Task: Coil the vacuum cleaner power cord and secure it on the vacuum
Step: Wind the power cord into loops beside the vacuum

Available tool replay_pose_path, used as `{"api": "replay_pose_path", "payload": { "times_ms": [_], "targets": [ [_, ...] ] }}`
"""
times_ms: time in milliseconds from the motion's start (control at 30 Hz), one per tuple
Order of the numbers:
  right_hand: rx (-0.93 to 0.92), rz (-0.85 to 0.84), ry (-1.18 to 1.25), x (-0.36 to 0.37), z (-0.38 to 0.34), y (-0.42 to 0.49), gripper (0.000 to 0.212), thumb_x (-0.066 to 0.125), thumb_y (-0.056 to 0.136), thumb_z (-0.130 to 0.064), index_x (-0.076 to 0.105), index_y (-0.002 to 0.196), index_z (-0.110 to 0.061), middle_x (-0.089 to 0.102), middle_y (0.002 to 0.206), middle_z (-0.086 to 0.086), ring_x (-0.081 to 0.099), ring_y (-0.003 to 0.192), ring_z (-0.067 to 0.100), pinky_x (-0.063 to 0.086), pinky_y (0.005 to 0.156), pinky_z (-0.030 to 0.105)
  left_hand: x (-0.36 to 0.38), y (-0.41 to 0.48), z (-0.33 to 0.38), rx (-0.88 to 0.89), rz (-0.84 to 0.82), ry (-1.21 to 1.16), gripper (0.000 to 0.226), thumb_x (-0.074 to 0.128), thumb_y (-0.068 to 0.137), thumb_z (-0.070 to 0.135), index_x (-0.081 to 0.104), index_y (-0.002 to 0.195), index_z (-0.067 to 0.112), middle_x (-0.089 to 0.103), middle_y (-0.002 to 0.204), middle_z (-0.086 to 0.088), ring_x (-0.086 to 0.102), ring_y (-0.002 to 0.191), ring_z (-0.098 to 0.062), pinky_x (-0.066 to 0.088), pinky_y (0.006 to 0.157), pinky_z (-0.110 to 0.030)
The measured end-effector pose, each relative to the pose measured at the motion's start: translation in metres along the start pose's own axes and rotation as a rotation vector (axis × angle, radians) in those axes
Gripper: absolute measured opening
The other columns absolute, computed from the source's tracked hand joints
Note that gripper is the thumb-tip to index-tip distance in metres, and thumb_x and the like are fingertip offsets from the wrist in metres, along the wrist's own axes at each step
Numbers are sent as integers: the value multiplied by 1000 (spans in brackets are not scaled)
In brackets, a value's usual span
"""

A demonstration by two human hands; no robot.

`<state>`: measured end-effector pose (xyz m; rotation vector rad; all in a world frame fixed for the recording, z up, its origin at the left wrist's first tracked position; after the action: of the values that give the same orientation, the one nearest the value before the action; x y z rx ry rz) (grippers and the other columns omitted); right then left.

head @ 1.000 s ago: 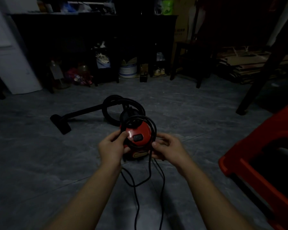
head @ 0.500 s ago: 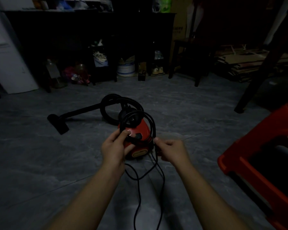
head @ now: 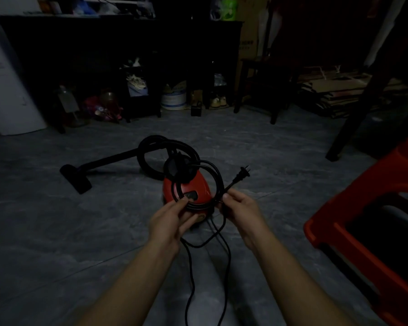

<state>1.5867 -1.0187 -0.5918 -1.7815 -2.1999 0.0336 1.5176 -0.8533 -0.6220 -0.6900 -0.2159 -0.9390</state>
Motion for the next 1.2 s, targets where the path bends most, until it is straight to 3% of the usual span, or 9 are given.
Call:
{"api": "replay_pose_path", "payload": {
  "times_ms": [267,433,533,600,700,767,900,1033,1200],
  "targets": [
    [-73,-100,-154,9,-11,-3,21,51,100,-8,70,109,-8,76,101,3,70,88,9,54,75,19,-7,3,11,76,2,289,8,68,91,15,69,95,8,76,67,-2,73,59,-13,60,70,-33],
    [-93,-110,-133,8,-17,-7,25,49,100,-4,69,107,-18,77,93,-5,72,84,2,52,63,12,-4,5,16,156,-49,619,19,70,91,25,73,91,6,73,72,-5,68,61,-13,55,56,-28],
    [-102,-52,-127,-1,-21,-7,26,51,100,-6,69,95,-24,77,88,-5,72,80,2,51,59,12,-4,4,20,238,-6,741,24,75,85,30,69,98,11,69,81,2,64,70,-9,51,62,-25],
    [-127,-19,-171,-7,-22,-5,24,53,99,-8,68,95,-26,76,91,-5,72,83,1,51,61,12,-2,-6,43,422,79,796,22,78,82,30,65,99,22,65,84,13,61,77,0,48,67,-20],
    [-215,-21,-304,-1,-23,-6,20,56,96,-2,70,105,-13,73,89,-5,68,75,-8,49,62,8,23,-23,60,601,-10,784,11,77,83,29,71,92,27,71,85,12,67,81,-1,53,73,-18],
    [-256,-50,-430,10,-19,-8,19,56,95,0,73,103,-6,72,83,-5,67,70,-8,50,64,12,39,-29,54,598,-112,789,23,80,80,32,74,99,21,74,89,9,69,86,0,54,75,-15],
    [-295,-91,-583,23,-8,-8,16,61,93,-16,76,94,-23,77,87,-4,73,85,9,60,79,35,42,-29,49,616,-113,851,39,85,69,41,73,102,24,74,90,11,69,87,1,57,79,-22],
    [-328,-98,-642,26,-7,-11,16,63,93,-18,77,97,-25,76,87,-9,71,83,3,57,73,22,36,-29,50,603,-72,841,36,87,66,43,71,93,27,74,85,11,69,80,2,58,72,-23],
    [-322,-152,-562,34,-12,-17,23,63,93,-10,75,111,-18,77,97,-6,72,92,5,57,80,22,29,-30,52,560,15,723,27,84,73,33,70,93,21,73,83,5,70,74,-2,58,65,-22]
  ]
}}
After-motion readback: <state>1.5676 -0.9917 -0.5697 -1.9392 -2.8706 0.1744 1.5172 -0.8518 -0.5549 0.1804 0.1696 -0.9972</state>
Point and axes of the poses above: each hand's wrist, its own y-axis towards the middle knuckle, its own x-axis out of the palm, z = x × y, the point moved 10 cm from there along y, towards the middle knuckle
